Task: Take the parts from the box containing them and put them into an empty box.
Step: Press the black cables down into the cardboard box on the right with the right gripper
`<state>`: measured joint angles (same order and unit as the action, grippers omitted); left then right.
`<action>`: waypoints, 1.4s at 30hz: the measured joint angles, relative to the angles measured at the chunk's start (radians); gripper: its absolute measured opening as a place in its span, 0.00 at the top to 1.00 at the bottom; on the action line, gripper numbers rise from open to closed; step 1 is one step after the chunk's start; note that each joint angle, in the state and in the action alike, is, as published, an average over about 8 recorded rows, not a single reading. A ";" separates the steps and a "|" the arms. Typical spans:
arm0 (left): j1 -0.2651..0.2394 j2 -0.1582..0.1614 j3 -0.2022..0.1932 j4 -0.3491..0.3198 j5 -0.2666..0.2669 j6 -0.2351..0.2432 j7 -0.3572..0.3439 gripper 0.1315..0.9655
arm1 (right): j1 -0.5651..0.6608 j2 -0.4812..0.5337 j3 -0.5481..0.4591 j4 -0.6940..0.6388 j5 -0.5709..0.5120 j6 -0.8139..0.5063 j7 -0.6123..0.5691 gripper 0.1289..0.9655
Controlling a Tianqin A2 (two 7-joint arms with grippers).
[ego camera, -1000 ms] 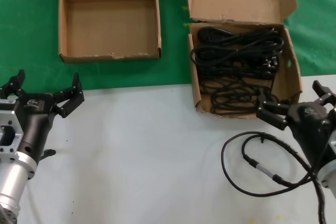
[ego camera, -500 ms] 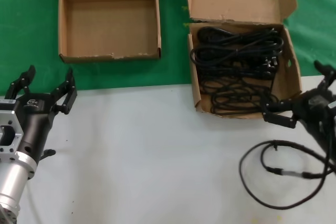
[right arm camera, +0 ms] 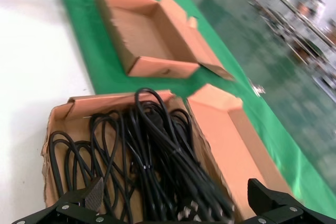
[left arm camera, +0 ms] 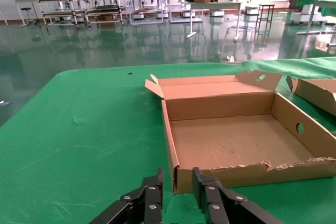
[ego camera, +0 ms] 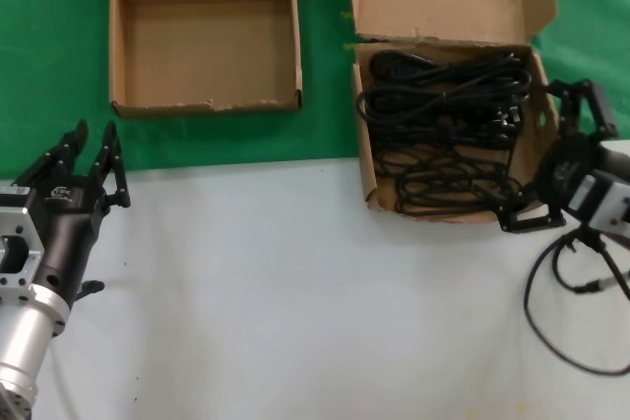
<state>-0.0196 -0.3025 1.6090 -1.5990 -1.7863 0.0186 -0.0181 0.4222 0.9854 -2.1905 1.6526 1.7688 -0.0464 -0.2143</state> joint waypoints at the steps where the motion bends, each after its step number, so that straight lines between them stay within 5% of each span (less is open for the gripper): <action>1: 0.000 0.000 0.000 0.000 0.000 0.000 0.000 0.78 | 0.023 -0.002 -0.008 -0.007 -0.041 -0.027 0.017 0.00; 7: 0.000 0.000 0.000 0.000 0.000 0.000 0.000 0.90 | 0.149 -0.066 -0.023 -0.074 -0.273 -0.202 0.106 0.00; 16: 0.000 0.000 0.000 0.000 0.000 0.000 0.000 0.94 | 0.325 -0.215 -0.002 -0.219 -0.494 -0.436 0.164 0.01; 26: 0.000 0.000 0.000 0.000 0.000 0.000 0.000 0.98 | 0.405 -0.299 0.043 -0.277 -0.595 -0.568 0.192 0.08; 42: 0.000 0.000 0.000 0.000 0.000 0.000 0.000 0.98 | 0.409 -0.399 0.100 -0.340 -0.706 -0.597 0.169 0.42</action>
<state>-0.0196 -0.3025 1.6090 -1.5990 -1.7862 0.0186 -0.0181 0.8311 0.5861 -2.0903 1.3125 1.0624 -0.6429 -0.0455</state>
